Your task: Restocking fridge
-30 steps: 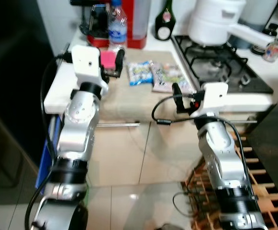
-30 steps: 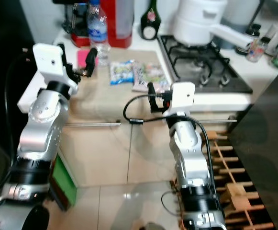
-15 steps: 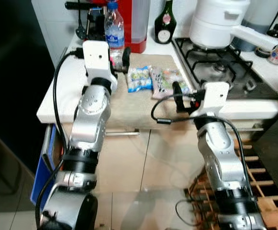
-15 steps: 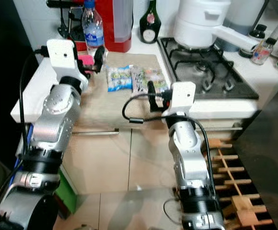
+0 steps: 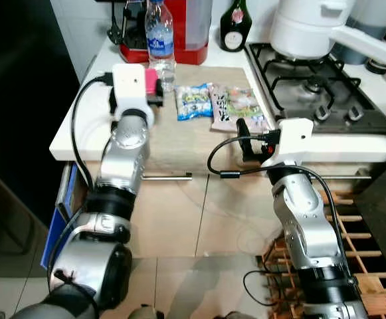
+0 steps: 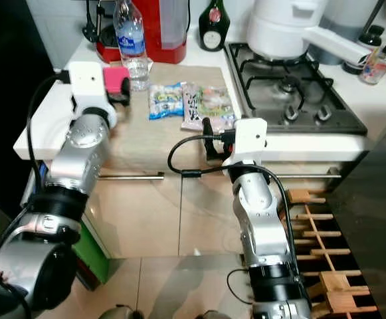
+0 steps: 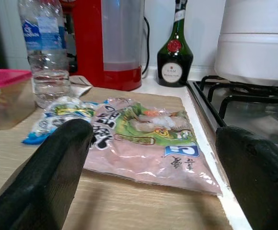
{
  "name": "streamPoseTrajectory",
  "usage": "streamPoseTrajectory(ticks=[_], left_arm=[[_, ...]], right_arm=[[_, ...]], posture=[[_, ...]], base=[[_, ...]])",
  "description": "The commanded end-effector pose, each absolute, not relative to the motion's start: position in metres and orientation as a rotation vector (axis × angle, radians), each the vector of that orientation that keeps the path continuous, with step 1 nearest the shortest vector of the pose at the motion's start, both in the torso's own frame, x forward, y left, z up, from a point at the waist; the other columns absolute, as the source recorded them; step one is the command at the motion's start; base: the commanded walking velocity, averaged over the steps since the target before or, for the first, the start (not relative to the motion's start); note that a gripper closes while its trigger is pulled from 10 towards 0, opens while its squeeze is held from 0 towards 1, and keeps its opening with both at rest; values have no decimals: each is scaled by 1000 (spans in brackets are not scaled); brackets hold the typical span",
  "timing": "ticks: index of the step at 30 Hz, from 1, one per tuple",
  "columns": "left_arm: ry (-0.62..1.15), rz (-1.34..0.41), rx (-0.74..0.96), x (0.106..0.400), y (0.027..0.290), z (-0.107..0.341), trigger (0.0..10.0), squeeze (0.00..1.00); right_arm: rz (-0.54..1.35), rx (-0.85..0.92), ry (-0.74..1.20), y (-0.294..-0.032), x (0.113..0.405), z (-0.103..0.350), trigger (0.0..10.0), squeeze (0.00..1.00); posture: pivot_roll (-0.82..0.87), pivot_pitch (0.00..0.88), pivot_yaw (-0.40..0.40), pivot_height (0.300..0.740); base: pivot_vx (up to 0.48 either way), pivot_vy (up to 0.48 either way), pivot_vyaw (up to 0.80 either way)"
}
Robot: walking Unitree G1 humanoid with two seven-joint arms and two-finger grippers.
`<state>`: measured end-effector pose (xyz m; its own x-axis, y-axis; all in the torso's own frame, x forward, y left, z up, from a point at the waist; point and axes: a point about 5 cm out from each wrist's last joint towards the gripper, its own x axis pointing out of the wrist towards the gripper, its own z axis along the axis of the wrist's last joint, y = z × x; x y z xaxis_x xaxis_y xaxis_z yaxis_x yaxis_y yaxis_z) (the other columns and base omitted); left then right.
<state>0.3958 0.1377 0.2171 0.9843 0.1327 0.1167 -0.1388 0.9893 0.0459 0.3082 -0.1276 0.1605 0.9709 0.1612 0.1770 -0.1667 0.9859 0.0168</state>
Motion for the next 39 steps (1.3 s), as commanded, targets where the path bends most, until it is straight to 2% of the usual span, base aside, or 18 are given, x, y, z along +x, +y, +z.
streamPoseTrajectory(ticks=[1,9,23,39], left_arm=[[-117,138,43,400,137,221,10000,0],[-94,158,-8,408,140,223,10000,0],[-144,97,-8,416,114,241,10000,0],[-61,157,28,416,103,226,10000,0]], right_arm=[[165,40,-179,-128,305,163,10000,0],[154,45,-161,-128,295,159,10000,0],[137,36,-146,-131,284,160,10000,0],[150,32,-123,-128,278,159,10000,0]], posture=[[-124,58,3,740],[-148,93,19,740],[-190,125,27,740],[-202,136,24,740]], base=[[0,0,0],[0,0,0],[0,0,0],[0,0,0]])
